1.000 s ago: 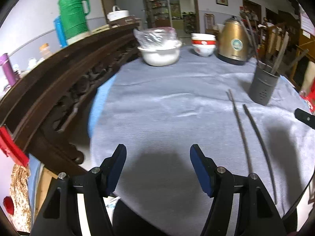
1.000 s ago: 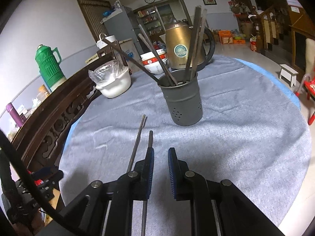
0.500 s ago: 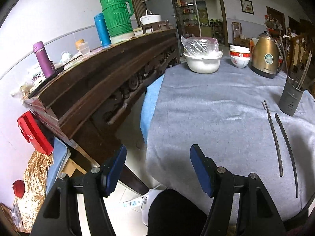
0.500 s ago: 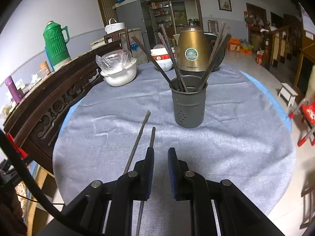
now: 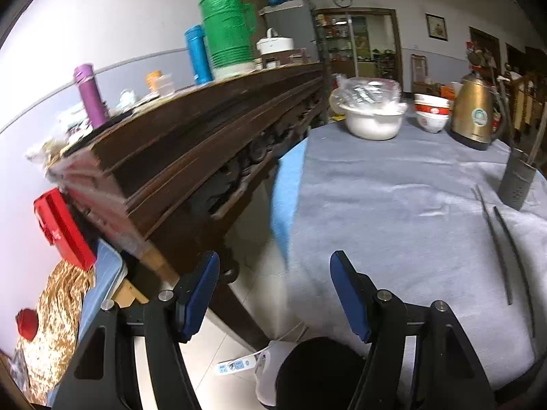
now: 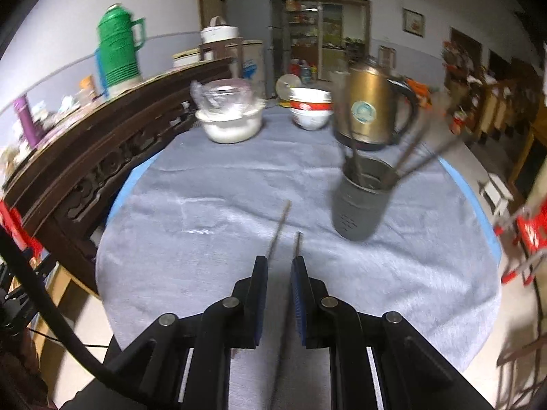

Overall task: Organize utensils
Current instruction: 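Move both grippers toward the last two chopsticks on the cloth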

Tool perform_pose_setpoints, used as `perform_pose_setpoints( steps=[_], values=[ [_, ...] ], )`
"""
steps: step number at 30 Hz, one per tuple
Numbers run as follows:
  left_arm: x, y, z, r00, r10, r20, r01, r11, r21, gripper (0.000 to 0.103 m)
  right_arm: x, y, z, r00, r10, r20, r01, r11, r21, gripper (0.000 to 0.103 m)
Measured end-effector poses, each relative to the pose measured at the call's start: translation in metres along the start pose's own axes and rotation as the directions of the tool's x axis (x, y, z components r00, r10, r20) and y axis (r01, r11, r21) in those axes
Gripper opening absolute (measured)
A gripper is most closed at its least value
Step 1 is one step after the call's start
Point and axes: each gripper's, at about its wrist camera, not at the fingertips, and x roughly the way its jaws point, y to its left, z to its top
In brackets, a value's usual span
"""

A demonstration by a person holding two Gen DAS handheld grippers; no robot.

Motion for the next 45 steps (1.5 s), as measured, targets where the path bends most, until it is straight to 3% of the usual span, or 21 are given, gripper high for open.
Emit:
perform_pose_setpoints(
  steps=[11, 19, 32, 42, 44, 45],
  values=[
    [0.009, 0.044, -0.014, 0.991, 0.123, -0.055, -0.125, 0.992, -0.034, 0.068, -0.003, 0.070, 0.014, 0.992, 0.125, -0.007, -0.125, 0.982, -0.138, 0.017],
    [-0.004, 0.020, -0.001, 0.987, 0.151, -0.048, -0.150, 0.988, 0.019, 0.068, 0.004, 0.047, 0.004, 0.984, 0.181, 0.002, -0.180, 0.981, -0.078, 0.017],
    [-0.040, -0.081, 0.041, 0.998, 0.049, 0.028, -0.054, 0.973, 0.222, 0.068, 0.003, -0.064, -0.023, 0.987, 0.132, 0.090, -0.144, 0.980, 0.140, 0.017],
    [-0.056, -0.112, 0.075, 0.994, -0.113, 0.007, 0.109, 0.972, 0.207, 0.068, -0.005, -0.114, -0.042, 0.981, 0.133, 0.144, -0.170, 0.944, 0.283, 0.017],
    [-0.055, -0.113, 0.079, 0.989, -0.144, -0.006, 0.143, 0.971, 0.193, 0.068, -0.007, -0.117, -0.043, 0.979, 0.138, 0.149, -0.177, 0.939, 0.296, 0.021],
    [-0.055, -0.113, 0.079, 0.987, -0.158, -0.012, 0.157, 0.969, 0.188, 0.068, -0.008, -0.117, -0.044, 0.979, 0.138, 0.149, -0.177, 0.938, 0.297, 0.027]
  ],
)
